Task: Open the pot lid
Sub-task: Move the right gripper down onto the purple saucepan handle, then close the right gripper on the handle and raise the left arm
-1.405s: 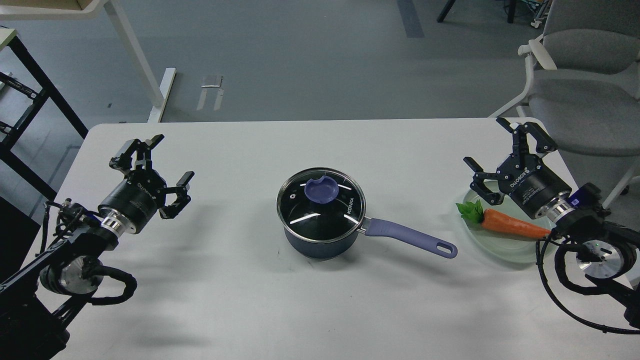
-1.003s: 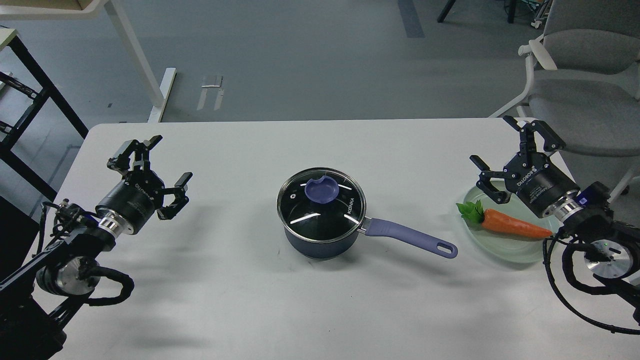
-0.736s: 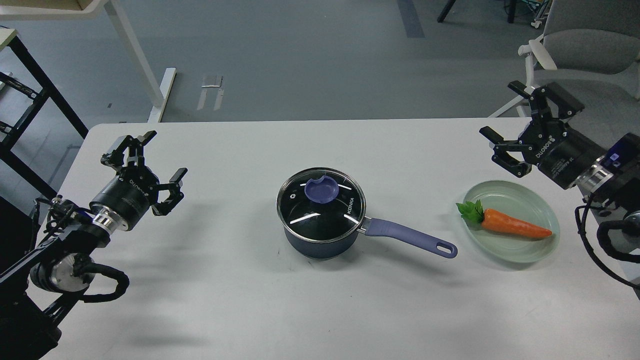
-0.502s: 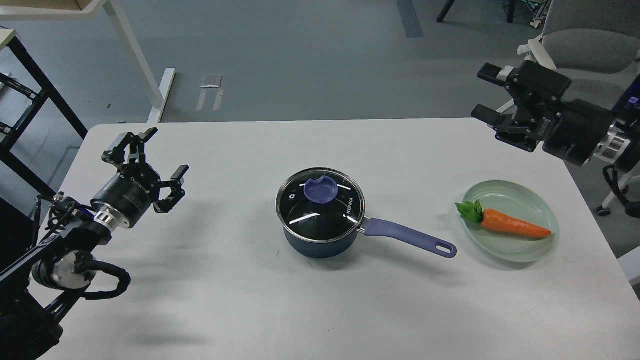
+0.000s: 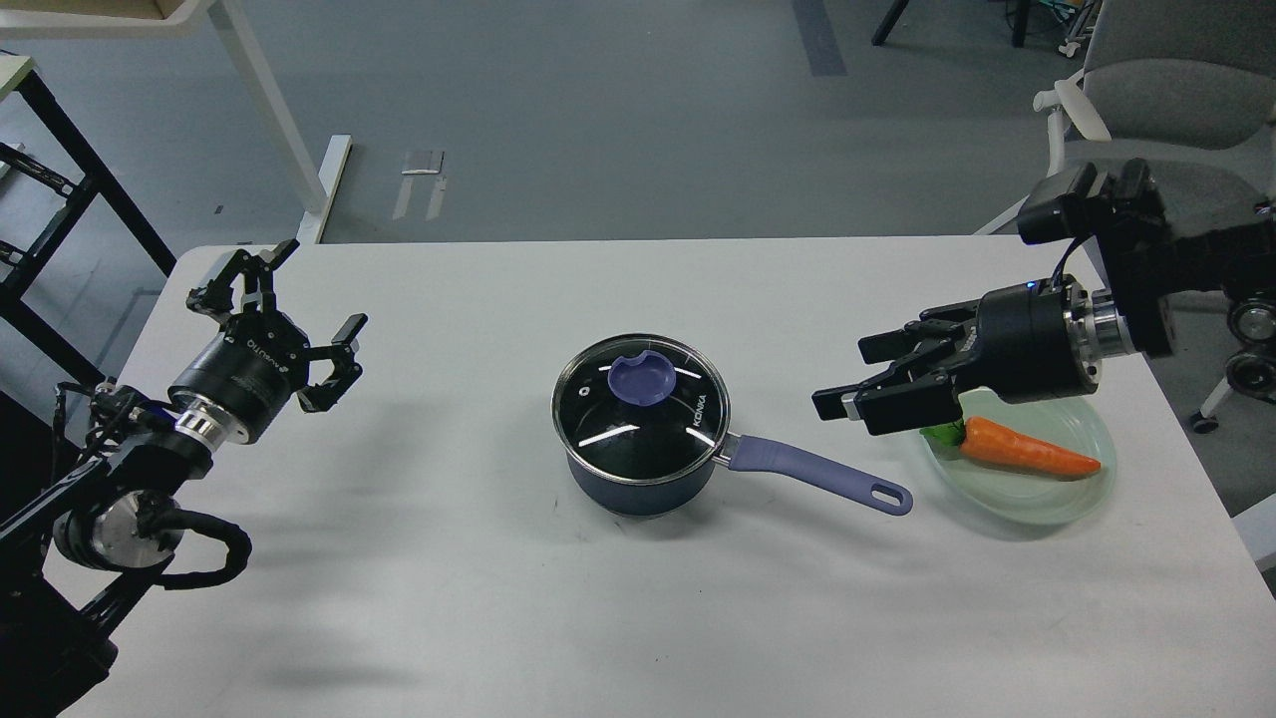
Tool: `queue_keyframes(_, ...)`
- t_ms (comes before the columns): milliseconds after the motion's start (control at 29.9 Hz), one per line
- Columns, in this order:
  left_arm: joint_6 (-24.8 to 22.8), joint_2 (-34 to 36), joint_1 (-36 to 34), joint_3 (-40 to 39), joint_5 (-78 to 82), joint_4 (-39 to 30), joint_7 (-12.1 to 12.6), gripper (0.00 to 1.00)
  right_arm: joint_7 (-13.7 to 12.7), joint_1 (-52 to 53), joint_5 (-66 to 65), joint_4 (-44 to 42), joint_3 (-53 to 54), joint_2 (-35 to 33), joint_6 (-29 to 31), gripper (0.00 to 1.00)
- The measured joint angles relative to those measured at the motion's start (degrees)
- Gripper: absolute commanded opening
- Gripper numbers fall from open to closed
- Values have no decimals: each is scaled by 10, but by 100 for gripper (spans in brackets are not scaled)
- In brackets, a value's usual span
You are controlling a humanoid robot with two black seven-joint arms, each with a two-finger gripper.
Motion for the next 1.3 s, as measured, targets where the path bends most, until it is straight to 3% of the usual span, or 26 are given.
queue_keyframes(201,0,4,1,0,-1,-6,0,99,0,14,-83,1,-61,30,-38,99)
queue_keyframes(635,0,4,1,0,0,-13,2,99,0,-21,-104,-45,-116,80,-77,97)
queue_keyframes(903,0,2,0,2,0,-14,3,99,0,-45,-111,-66,-120,86,-99,87)
queue_keyframes(1003,0,2,0,2,0,-14,4,99,0,-47,-112,-77,-130,93,-107,75)
queue_keyframes(1304,0,3,0,2,0,-18,3,99,0,-49,-109,-92,-139,120,-114,65)
